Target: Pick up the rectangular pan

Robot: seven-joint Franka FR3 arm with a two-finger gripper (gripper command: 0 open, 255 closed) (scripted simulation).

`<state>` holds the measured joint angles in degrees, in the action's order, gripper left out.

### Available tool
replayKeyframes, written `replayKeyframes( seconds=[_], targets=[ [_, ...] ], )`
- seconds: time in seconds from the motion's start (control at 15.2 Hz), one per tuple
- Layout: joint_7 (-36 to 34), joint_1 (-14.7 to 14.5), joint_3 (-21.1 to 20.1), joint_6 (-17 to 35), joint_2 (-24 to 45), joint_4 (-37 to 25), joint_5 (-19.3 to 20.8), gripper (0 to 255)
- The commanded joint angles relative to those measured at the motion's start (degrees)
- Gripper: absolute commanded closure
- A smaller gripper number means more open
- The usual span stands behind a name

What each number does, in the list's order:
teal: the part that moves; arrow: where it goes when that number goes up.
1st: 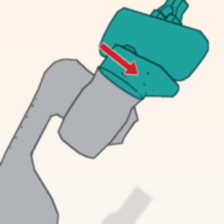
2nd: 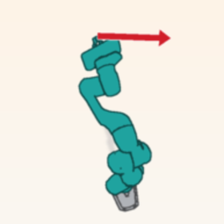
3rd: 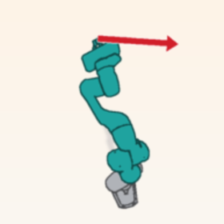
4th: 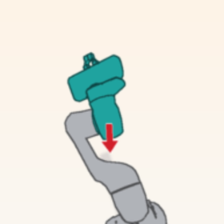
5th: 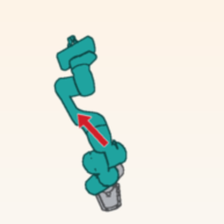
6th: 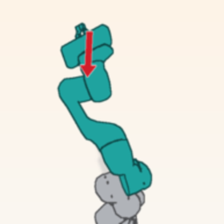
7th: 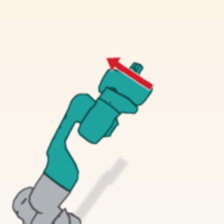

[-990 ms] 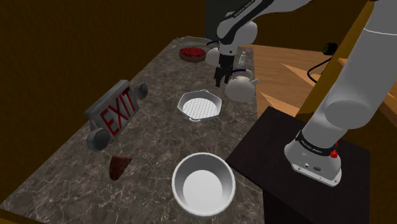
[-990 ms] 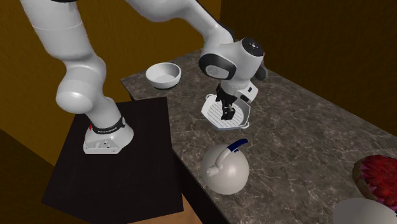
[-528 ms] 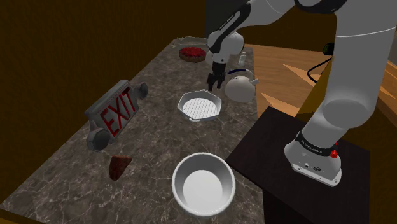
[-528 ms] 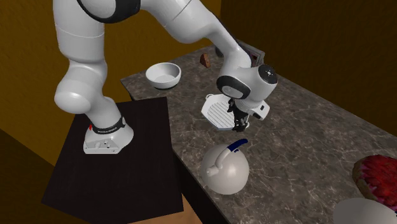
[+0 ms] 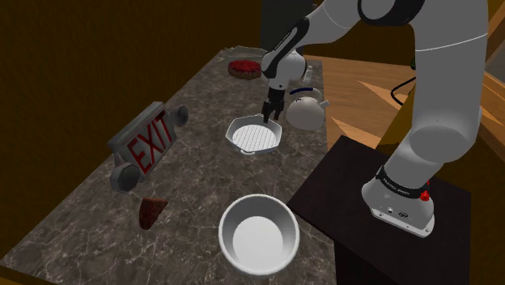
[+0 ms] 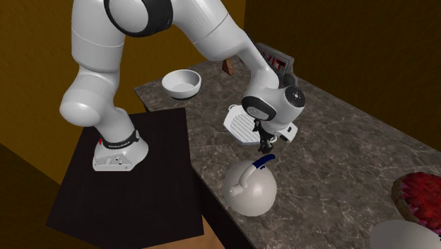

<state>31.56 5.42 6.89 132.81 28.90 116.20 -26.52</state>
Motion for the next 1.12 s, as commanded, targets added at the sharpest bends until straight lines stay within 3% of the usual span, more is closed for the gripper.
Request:
replayKeyframes(
  seconds=[0.0, 0.07, 0.66, 1.06],
  targets=[
    [0.25, 0.07, -0.13, 0.48, 0.61, -0.12, -0.24, 0],
    [0.27, 0.1, -0.13, 0.47, 0.71, -0.23, -0.24, 255],
    [0.25, 0.07, -0.13, 0.48, 0.61, -0.13, -0.24, 255],
    [-1.38, -0.4, 0.67, -2.56, -3.12, 0.34, 1.25, 255]
  ],
)
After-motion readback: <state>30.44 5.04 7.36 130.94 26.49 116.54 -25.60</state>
